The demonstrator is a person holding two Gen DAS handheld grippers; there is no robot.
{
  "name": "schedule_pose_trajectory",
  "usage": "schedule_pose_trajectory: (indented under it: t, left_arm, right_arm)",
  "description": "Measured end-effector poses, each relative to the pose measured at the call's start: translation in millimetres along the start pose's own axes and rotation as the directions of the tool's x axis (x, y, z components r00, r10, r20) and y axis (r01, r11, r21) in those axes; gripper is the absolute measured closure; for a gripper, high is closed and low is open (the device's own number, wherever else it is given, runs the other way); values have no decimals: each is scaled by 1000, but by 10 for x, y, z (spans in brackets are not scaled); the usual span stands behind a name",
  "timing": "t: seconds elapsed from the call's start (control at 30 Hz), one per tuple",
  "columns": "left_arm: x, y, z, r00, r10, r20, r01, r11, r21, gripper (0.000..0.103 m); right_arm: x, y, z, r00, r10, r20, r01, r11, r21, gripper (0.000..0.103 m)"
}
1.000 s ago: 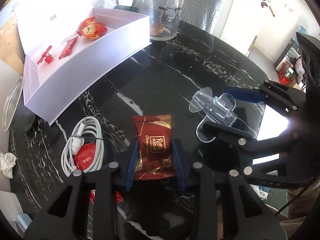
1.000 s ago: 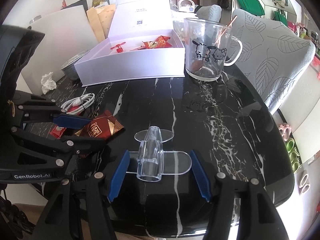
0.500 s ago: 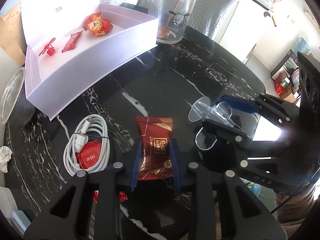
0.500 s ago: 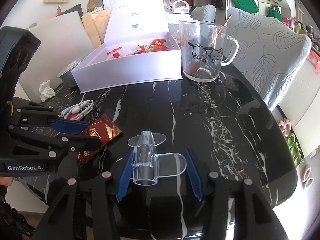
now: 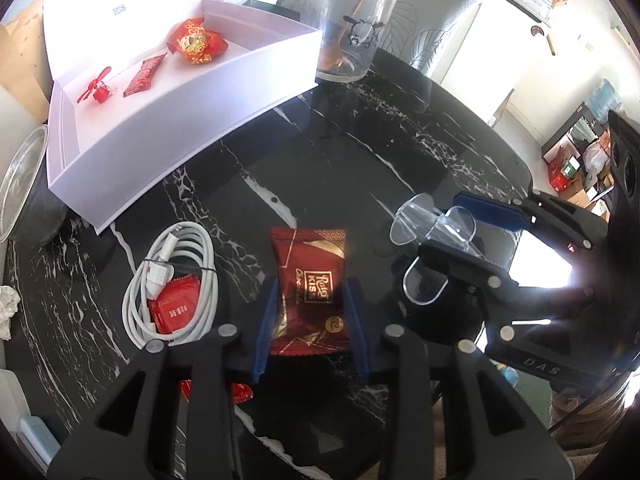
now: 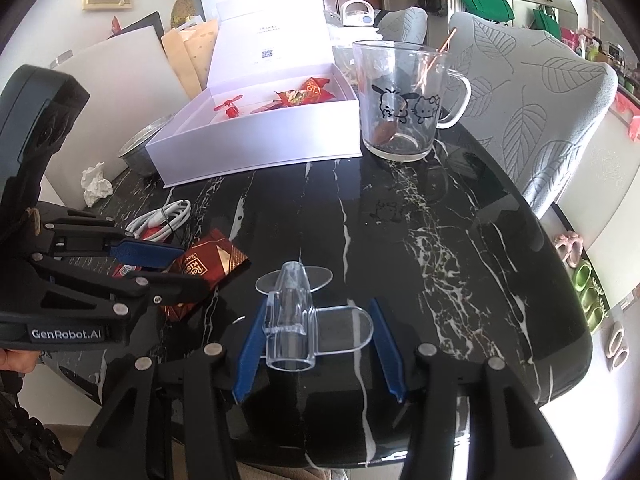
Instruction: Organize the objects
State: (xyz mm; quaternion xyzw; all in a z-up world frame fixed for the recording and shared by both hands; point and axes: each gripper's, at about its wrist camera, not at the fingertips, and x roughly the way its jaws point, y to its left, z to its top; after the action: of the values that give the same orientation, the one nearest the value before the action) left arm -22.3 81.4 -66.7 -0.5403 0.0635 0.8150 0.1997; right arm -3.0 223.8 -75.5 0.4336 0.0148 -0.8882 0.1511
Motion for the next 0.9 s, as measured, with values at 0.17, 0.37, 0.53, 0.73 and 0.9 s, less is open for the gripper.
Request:
schedule_pose_trajectory:
  t: [0.17, 0.37, 0.53, 0.73, 0.9]
  left_arm:
    - [29, -135, -24, 997, 80, 18, -81, 995, 64, 67]
    - [13, -196, -13, 997, 77, 21, -79, 992, 98, 75]
    - [-33, -186, 14, 999, 49, 20, -51, 995, 82, 76]
    - [-181, -126, 86, 997, 53, 52, -56, 996, 68, 76]
    - [-361, -30, 154, 992, 86, 95, -91, 995, 41, 85]
  right_arm:
    - [-20, -18, -22, 1000, -5, -2, 5, 1000, 3, 51]
    - [-38, -43, -20, 1000, -1, 1, 1, 1000, 8, 51]
    - [-88, -40, 22, 1000, -6, 18, 6, 1000, 0, 51]
    - [-167, 3, 156, 999, -7, 44, 9, 999, -36, 51]
    - [-241, 76, 332, 997, 11, 75, -6, 998, -60, 51]
